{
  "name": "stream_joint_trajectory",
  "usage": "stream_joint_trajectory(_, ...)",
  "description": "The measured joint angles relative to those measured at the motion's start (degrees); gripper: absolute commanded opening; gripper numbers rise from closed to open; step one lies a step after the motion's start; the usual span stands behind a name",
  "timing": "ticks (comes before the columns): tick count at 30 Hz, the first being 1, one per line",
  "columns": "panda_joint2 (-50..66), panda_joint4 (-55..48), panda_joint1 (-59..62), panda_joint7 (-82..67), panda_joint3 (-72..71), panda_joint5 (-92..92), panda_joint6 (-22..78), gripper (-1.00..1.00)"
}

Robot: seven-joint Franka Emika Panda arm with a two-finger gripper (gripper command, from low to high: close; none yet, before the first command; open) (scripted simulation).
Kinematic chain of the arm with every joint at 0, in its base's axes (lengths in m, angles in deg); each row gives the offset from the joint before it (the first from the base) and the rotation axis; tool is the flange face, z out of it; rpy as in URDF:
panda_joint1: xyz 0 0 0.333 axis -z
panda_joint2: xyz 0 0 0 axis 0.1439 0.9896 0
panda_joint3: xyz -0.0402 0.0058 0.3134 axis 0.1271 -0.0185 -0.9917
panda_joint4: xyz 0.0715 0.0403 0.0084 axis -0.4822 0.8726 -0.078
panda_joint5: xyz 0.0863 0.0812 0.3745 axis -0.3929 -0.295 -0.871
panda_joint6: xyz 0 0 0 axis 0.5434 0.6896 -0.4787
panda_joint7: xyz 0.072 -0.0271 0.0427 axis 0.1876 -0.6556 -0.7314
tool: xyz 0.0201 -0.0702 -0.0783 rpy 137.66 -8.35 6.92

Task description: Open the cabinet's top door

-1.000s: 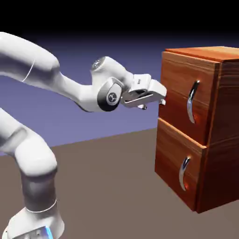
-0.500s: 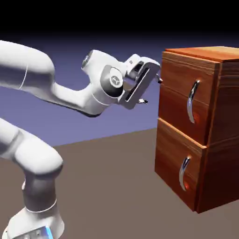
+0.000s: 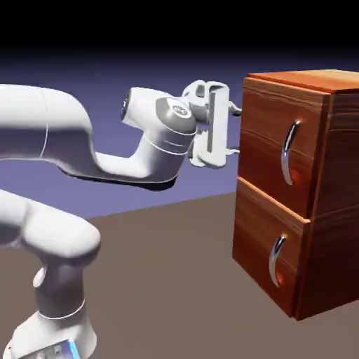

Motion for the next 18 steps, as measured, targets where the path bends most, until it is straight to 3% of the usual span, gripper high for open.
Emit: stream_joint_trajectory(18, -8.6, -5.4, -15.34, -18.42, 18.04, 44.85, 3.59, 1.0)
